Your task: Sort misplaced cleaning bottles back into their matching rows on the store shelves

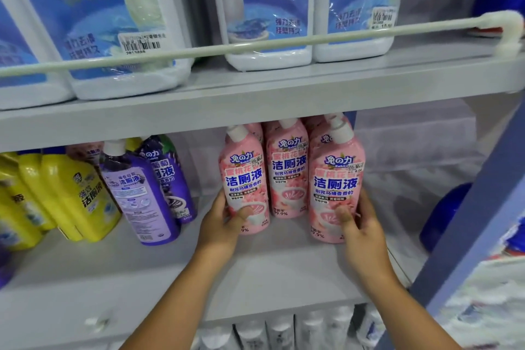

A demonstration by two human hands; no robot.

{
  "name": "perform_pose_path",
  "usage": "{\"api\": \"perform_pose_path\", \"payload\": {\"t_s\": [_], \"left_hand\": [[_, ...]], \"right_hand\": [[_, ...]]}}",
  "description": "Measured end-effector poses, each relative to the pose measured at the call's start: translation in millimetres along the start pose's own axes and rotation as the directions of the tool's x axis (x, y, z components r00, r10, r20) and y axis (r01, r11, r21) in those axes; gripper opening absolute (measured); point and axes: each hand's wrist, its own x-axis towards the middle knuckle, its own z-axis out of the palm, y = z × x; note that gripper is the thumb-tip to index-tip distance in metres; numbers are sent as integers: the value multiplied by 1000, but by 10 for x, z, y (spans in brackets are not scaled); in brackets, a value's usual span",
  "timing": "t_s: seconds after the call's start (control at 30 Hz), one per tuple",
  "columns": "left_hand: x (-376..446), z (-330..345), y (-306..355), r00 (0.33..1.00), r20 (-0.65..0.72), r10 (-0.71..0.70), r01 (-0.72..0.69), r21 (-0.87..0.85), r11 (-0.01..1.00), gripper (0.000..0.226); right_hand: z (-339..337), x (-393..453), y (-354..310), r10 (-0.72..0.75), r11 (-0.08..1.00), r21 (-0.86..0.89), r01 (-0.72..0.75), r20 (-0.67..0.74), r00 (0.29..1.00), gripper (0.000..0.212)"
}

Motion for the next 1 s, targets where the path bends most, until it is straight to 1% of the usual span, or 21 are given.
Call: {"api": "perform_pose_path", "payload": {"t_s": [0.2, 0.3, 0.4, 0.5, 0.53, 0.6, 0.63, 0.7, 0.8, 0.93, 1.0], "left_hand": [[164, 55, -45, 999, 14, 38, -38, 22, 999, 40], [163, 102, -147, 998, -58, 32, -31, 29, 999, 38], [117, 160, -180, 990, -136, 22, -23, -9, 1000, 33], [114, 176, -201, 990, -141, 27, -30, -17, 999, 34], [115, 167, -208, 990, -136, 30, -33, -15, 999, 34], [125, 141, -228, 991, -127, 36, -36, 0, 999, 36], [131, 131, -238, 992, -125, 36, -34, 16, 999, 37], [138, 122, -245, 992, -122, 39, -34, 45, 998, 38], [133, 130, -225, 992, -123, 34, -30, 35, 999, 38], [124, 135, -217, 992, -124, 34, -28, 49, 998, 39], [123, 147, -210, 992, -117, 40, -35, 42, 999, 39]], "right_hand": [[-16, 85, 32, 12, 1000, -17, -12, 7, 1000, 49], [-18, 112, 104, -8, 999, -38, 8, -21, 1000, 54], [-30, 117, 166, -1, 999, -50, -2, -72, 997, 62], [-15, 89, 168, -72, 985, -159, 62, -61, 996, 62], [-8, 78, 163, -90, 976, -202, 81, -39, 995, 66], [-2, 97, 172, -84, 967, -242, 75, -30, 996, 79], [-4, 111, 188, -75, 966, -252, 62, -40, 996, 81], [-14, 129, 216, -62, 966, -256, 49, -44, 997, 78], [-67, 148, 224, -22, 980, -197, 19, -15, 1000, 74], [-80, 140, 186, 26, 998, -57, -24, 39, 999, 70], [-69, 131, 174, 33, 998, -48, -31, 36, 999, 71]]}}
